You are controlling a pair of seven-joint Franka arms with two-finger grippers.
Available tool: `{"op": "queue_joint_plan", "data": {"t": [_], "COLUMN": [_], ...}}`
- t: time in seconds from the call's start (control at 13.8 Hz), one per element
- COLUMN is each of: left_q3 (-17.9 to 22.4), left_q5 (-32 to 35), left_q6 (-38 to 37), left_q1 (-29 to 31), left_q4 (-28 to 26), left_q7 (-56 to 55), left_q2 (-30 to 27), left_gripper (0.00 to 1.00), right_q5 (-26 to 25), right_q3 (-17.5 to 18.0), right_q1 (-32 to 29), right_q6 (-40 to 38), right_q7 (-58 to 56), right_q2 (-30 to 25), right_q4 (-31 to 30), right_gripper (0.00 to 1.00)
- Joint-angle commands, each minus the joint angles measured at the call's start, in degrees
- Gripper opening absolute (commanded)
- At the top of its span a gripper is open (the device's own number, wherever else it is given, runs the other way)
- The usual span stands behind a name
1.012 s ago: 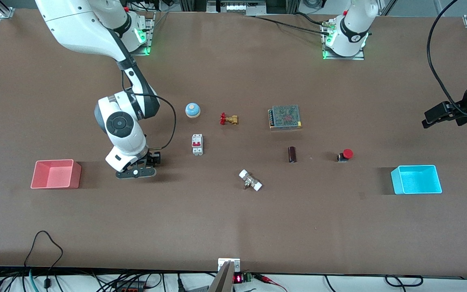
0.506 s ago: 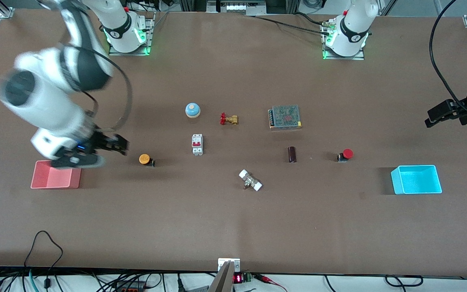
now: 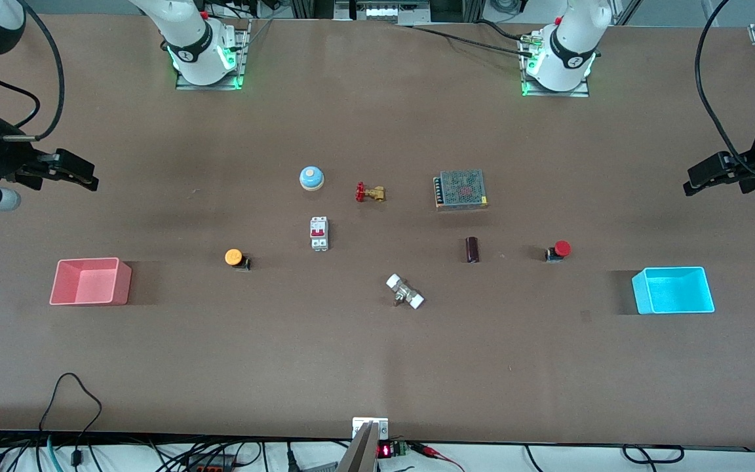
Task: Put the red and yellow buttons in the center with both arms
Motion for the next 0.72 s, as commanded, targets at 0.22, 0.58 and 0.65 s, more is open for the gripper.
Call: {"op": "queue_joint_plan", "data": {"t": [0.22,0.58,0.65], "left_q3": [0.05,0.05,0.05], "left_q5": [-0.13,-0.04,-0.04], "left_q6": [-1.14,-0.70,-0.70], "left_q1": [0.01,0.01,0.01], "left_q4": [-0.05,0.04,0.04], "left_q7": [1.19,1.28,1.28], "left_q2": [-0.98,-0.98,-0.90], "left_gripper": [1.00,1.00,1.00], "right_q5": [0.65,0.65,0.65], "right_q3": [0.47,0.47,0.47], "right_q1": [-0.73,-0.73,-0.73], "right_q6": [-1.02,-0.49,-0.58], "right_q7": [0.02,0.02,-0.24], "right_q2": [0.81,0.99,0.99], "right_q4": [0.30,0.21,0.21], "right_gripper": [1.00,1.00,1.00]}}
